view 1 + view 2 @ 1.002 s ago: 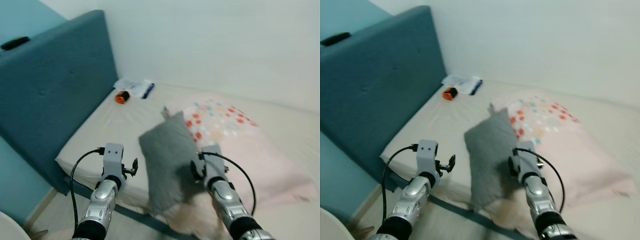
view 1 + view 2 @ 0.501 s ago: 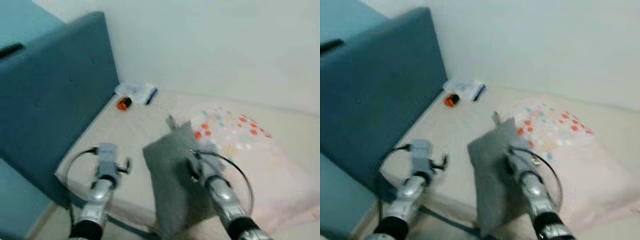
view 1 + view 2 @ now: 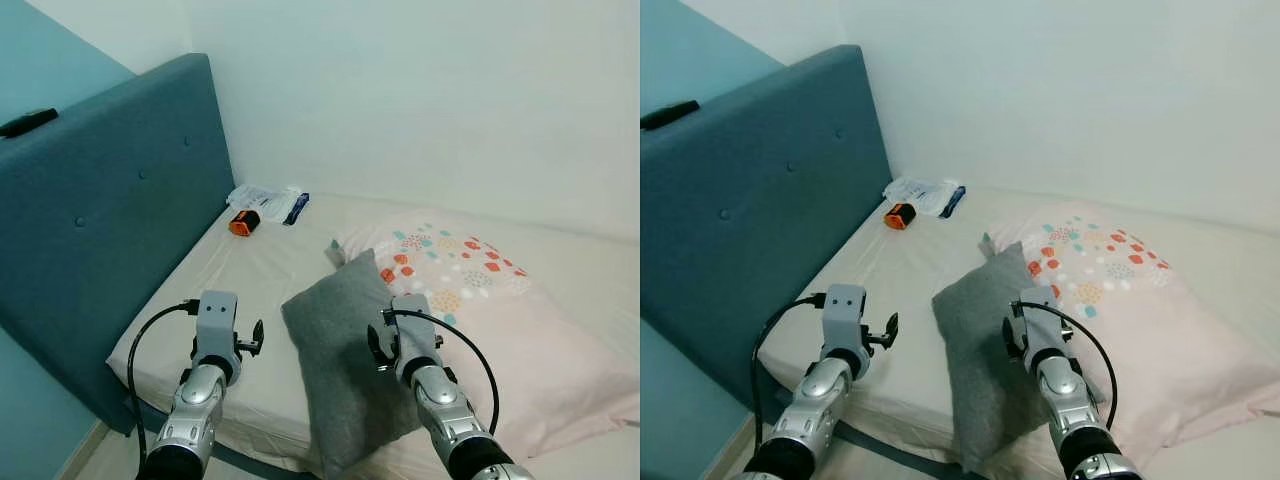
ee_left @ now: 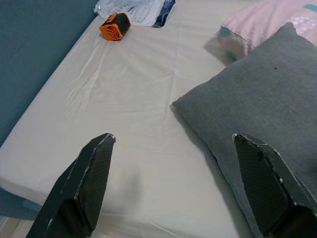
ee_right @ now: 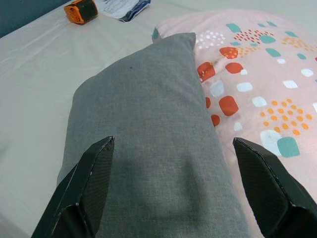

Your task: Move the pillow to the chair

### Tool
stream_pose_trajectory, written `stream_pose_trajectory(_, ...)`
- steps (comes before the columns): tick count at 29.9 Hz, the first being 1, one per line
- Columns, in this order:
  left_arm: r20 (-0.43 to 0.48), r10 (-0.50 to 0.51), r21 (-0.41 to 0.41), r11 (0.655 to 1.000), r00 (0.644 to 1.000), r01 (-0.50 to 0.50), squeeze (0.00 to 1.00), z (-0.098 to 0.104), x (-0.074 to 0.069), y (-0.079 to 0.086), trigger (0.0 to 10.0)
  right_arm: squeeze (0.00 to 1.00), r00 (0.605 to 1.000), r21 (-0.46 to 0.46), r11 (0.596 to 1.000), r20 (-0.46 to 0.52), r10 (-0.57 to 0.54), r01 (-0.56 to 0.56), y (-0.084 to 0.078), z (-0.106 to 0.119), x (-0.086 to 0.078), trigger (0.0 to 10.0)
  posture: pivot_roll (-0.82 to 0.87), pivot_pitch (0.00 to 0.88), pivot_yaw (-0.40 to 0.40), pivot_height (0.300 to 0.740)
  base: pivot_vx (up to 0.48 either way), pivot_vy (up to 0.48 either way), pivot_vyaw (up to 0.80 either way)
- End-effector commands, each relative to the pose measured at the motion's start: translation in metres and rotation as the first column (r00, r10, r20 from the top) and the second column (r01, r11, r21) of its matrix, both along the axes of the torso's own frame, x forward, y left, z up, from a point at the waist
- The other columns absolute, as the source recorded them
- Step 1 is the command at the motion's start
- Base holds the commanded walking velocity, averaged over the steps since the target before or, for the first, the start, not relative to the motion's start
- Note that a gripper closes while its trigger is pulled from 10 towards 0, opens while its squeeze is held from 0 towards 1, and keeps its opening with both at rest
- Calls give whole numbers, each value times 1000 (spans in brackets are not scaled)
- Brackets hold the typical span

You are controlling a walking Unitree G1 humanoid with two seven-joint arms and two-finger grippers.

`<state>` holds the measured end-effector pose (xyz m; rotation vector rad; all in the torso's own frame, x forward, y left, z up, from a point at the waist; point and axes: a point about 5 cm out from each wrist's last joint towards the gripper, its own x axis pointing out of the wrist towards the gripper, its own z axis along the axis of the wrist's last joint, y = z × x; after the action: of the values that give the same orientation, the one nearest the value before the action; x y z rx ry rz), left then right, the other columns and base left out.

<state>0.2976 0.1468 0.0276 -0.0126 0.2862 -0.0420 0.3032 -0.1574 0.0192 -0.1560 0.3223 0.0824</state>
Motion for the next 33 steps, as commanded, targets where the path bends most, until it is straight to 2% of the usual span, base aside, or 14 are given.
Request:
stream_pose_trajectory(1, -16, -6, 25, 1000, 1000, 6, 0, -4, -3, 5, 10000, 0, 1000, 14, 1000, -12, -12, 12, 0, -3, -3, 10000, -89, 12, 24, 720, 0, 0, 0)
stream_pose_trajectory(14, -51, -2, 4, 1000, 999, 2, 0, -6, -2, 4, 10000, 0, 1000, 54, 999, -11, -2, 2, 2, -1, -1, 10000, -94, 23, 39, 720, 0, 0, 0)
stream_pose_trajectory(19, -31, -16, 46, 999, 999, 18, 0, 0, 5, 4, 10000, 0, 1000, 85, 996, -17, -4, 5, 3, 0, 0, 10000, -96, 31, 42, 720, 0, 0, 0)
stream_pose_trajectory(33, -35, -25, 30, 999, 999, 26, 0, 2, 8, -1, 10000, 0, 999, 119, 992, 10, -35, 34, 0, 4, 2, 10000, -101, 39, 49, 655, 0, 0, 0)
